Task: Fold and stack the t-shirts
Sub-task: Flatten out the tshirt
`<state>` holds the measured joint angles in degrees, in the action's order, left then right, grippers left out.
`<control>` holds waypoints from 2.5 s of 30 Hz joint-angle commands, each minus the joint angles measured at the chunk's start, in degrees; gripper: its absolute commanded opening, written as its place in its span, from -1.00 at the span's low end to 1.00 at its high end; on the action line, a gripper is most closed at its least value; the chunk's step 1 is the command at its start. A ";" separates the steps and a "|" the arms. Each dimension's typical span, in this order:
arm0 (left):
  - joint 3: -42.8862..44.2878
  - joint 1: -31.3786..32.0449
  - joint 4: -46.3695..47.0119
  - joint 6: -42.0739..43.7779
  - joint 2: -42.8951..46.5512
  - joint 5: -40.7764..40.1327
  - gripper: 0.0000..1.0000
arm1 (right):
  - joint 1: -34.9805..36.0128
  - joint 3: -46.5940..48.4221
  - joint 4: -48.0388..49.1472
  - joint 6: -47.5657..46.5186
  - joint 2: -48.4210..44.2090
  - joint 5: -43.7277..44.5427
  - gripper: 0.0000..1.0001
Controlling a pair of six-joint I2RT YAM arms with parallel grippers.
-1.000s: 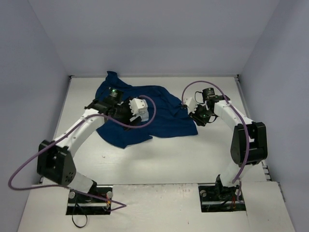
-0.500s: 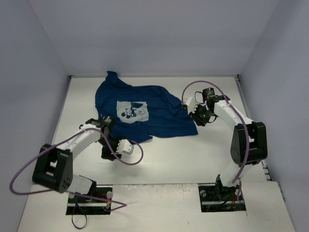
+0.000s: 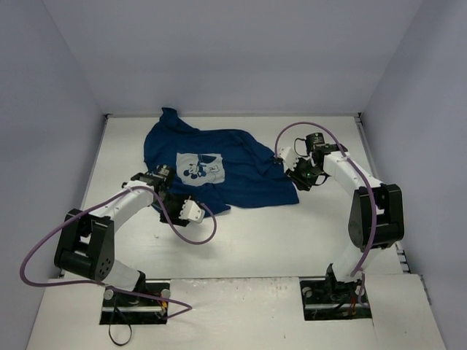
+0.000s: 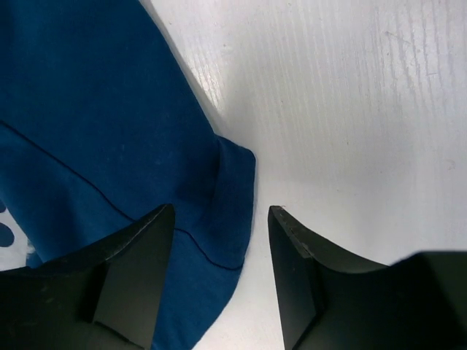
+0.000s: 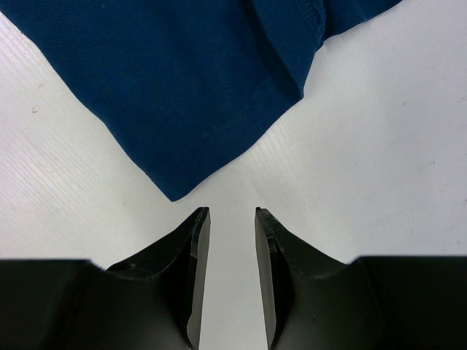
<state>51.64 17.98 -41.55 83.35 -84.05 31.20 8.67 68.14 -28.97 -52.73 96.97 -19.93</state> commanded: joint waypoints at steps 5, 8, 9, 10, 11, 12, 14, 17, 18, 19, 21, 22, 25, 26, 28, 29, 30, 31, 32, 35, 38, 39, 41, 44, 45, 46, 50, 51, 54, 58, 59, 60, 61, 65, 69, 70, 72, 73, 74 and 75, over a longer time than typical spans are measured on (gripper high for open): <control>-0.31 2.47 2.26 3.17 -3.40 1.60 -0.16 | 0.29 0.95 -0.86 0.07 -0.42 0.02 -0.42; 0.32 3.22 4.30 1.41 -5.95 0.26 -0.30 | 1.45 -0.64 -1.20 -2.23 -2.28 -0.55 -0.40; 0.72 3.28 4.35 0.91 -6.70 0.06 -0.38 | 2.54 -2.08 -1.25 -3.58 -3.67 -0.89 -0.38; 0.83 3.25 4.33 0.24 -6.87 0.00 -0.48 | 3.59 -3.05 -1.22 -5.09 -5.91 -1.34 -0.37; 0.79 3.20 4.30 -0.47 -6.73 0.09 -0.58 | 5.23 -3.94 -1.14 -6.45 -8.56 -1.93 -0.36; 0.66 3.20 4.37 -1.13 -6.41 0.42 -0.67 | 8.39 -5.06 -1.01 -7.25 -11.47 -2.79 -0.36; -0.28 2.61 4.27 -2.47 -4.74 1.67 -0.78 | 14.34 -5.63 0.08 -6.41 -14.57 -5.92 -0.36; -2.40 2.26 4.26 -4.07 -1.85 3.53 -0.84 | 21.36 -7.11 8.03 -2.26 -17.23 -12.19 -0.37; -2.97 2.32 4.20 -4.46 -1.12 4.38 -0.86 | 23.27 -9.02 15.49 -0.80 -18.19 -15.45 -0.39; -3.20 2.33 4.31 -4.89 -0.70 4.70 -0.88 | 25.60 -11.74 22.69 0.99 -18.80 -16.27 -0.41; -3.16 2.24 4.27 -5.87 -0.34 4.92 -0.90 | 29.13 -14.89 34.75 3.96 -18.03 -17.54 -0.48; -2.91 2.22 4.20 -6.15 -0.41 4.92 -0.91 | 31.71 -15.75 37.38 5.28 -16.86 -18.13 -0.50; -2.43 1.89 4.28 -6.39 -0.16 5.04 -0.92 | 34.59 -16.64 46.89 13.88 -11.75 -19.19 -0.56; -2.50 1.89 4.28 -6.14 0.22 5.24 -0.92 | 34.73 -17.16 51.29 17.82 -10.38 -19.26 -0.56; -2.60 1.89 4.37 -5.91 0.63 5.69 -0.93 | 34.86 -18.09 55.79 23.09 -8.40 -19.73 -0.57; -2.43 1.83 4.32 -5.86 0.86 5.87 -0.94 | 34.89 -17.42 57.26 26.48 -6.74 -20.13 -0.58; -2.33 1.80 4.28 -5.83 0.99 6.02 -0.94 | 34.93 -16.99 58.19 29.17 -5.35 -20.50 -0.58; -2.30 1.69 4.24 -5.79 1.07 6.06 -0.95 | 34.89 -16.50 58.75 31.37 -4.07 -20.98 -0.58; -2.21 1.46 4.21 -5.70 1.25 6.08 -0.95 | 34.78 -15.66 59.31 33.61 -2.68 -21.45 -0.59; -1.87 0.82 4.25 -5.59 2.11 6.38 -0.96 | 33.53 -14.08 60.50 37.41 0.60 -22.08 -0.57; -2.05 0.14 4.19 -5.15 3.24 6.58 -0.97 | 31.57 -13.07 60.96 40.28 3.14 -23.71 -0.54; -2.21 -0.01 4.23 -4.98 3.56 6.55 -0.97 | 31.33 -12.93 60.96 40.73 3.47 -24.25 -0.52; -2.42 -0.22 4.28 -4.77 4.16 6.50 -0.97 | 30.94 -12.71 60.90 41.72 4.08 -25.16 -0.47; -3.23 -0.34 4.28 -3.39 4.71 6.07 -0.97 | 29.55 -11.46 60.39 44.28 6.97 -26.46 -0.36; -3.48 -0.40 4.28 -2.83 4.77 5.88 -0.97 | 29.30 -11.25 59.88 44.45 7.72 -27.05 -0.34; -3.54 -0.40 4.28 -2.53 4.77 5.76 -0.98 | 29.24 -10.90 59.29 44.16 8.08 -27.88 -0.35; -3.11 -0.40 4.21 -2.51 4.23 5.82 -0.98 | 30.50 -10.38 57.59 44.18 8.93 -30.20 -0.42; -3.02 -0.40 4.28 -2.61 4.14 5.91 -0.98 | 30.79 -10.27 56.94 44.48 9.43 -30.65 -0.42; -2.57 -0.34 4.28 -2.66 4.21 5.95 -0.99 | 31.23 -9.99 54.94 45.57 11.56 -31.25 -0.48; -2.57 -0.54 4.25 -3.15 5.44 5.71 -0.99 | 31.24 -8.99 51.11 46.11 12.31 -33.03 -0.90; -2.71 -0.61 4.28 -3.42 5.96 5.78 -0.99 | 31.09 -8.83 50.14 46.63 11.83 -33.63 -0.96; -2.87 -0.67 4.25 -3.63 6.60 5.90 -0.99 | 30.86 -8.73 49.28 47.27 11.24 -34.35 -1.00; -2.99 -0.76 4.00 -3.63 7.33 6.01 -1.00 | 30.70 -8.76 48.58 47.93 10.57 -34.83 -1.00; -4.99 -1.05 3.16 -3.58 13.19 7.43 -1.00 | 30.49 -10.31 46.73 51.72 4.45 -36.77 -1.00; -7.77 -1.03 2.70 -3.25 18.22 8.96 -1.00 | 30.18 -11.79 46.80 54.79 -1.04 -34.75 -0.75; -8.85 -1.01 2.70 -2.28 19.58 9.04 -1.00 | 29.58 -11.50 46.89 55.22 -2.22 -33.31 -0.45; -9.32 -1.01 2.61 -1.39 20.30 8.74 -1.00 | 29.33 -11.15 46.90 55.43 -2.35 -30.86 -0.35; -9.48 -1.01 2.57 -1.11 19.61 8.38 -1.00 | 29.02 -10.58 46.86 56.26 -0.99 -30.95 -0.28; -9.62 -1.01 2.53 -0.83 18.78 8.01 -1.00 | 28.70 -9.98 46.81 57.18 0.53 -31.22 -0.20; -9.37 -1.01 2.44 -0.73 18.15 7.91 -1.00 | 28.52 -9.53 46.73 58.75 2.21 -31.82 -0.16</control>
<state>41.65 17.17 -38.30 80.24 -64.23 37.03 38.29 56.26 16.71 1.31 96.32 -51.90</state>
